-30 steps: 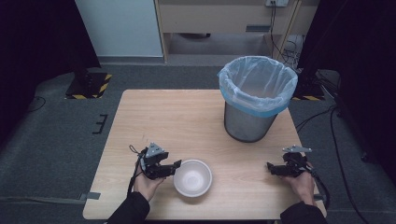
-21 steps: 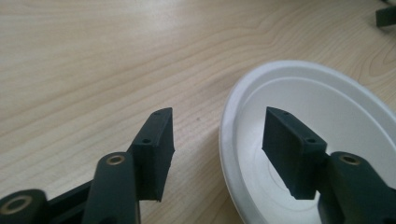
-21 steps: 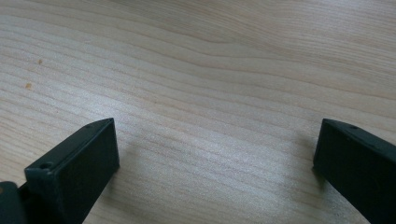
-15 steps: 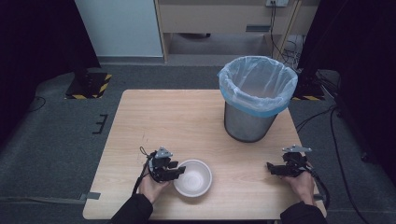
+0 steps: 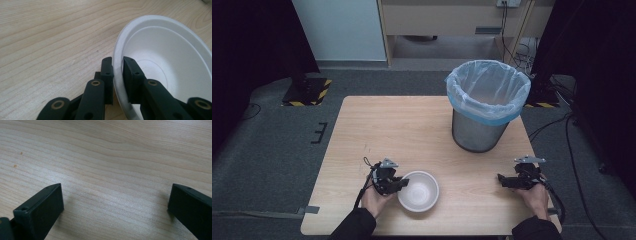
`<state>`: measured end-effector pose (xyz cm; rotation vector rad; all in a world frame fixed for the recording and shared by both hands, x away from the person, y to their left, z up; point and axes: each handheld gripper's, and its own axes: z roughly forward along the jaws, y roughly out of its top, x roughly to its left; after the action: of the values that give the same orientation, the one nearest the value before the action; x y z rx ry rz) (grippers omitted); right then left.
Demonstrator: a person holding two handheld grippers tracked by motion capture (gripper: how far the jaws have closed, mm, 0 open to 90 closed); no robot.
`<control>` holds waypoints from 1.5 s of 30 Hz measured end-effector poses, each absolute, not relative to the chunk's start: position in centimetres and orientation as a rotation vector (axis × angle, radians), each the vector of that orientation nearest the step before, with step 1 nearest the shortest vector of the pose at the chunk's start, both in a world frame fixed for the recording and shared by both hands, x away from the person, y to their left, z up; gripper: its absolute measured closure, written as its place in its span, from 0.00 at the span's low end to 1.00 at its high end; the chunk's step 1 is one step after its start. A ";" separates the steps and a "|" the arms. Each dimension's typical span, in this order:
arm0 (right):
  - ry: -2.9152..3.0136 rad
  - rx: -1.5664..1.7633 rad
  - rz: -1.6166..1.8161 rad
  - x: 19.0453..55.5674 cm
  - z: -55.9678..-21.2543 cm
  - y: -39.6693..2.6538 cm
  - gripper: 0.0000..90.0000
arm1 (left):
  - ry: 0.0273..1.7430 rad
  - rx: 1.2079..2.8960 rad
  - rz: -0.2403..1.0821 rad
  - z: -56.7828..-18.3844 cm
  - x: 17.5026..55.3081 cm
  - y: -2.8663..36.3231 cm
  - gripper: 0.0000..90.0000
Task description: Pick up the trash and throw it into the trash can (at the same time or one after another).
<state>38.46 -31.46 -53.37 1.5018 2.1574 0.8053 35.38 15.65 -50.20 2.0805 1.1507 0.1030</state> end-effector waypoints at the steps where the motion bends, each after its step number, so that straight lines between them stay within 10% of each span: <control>1: 2.155 1.505 0.807 38.5 -53.4 -31.4 0.00 | 1.147 2.078 0.104 -50.1 35.4 15.7 0.87; 45: 2.156 1.501 0.807 38.5 -53.4 -31.5 0.00 | 1.121 1.635 0.434 -40.0 34.7 24.2 0.91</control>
<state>38.47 -31.46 -53.39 1.5006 2.1565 0.8074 34.70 24.23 -39.95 1.6352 1.1214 0.4338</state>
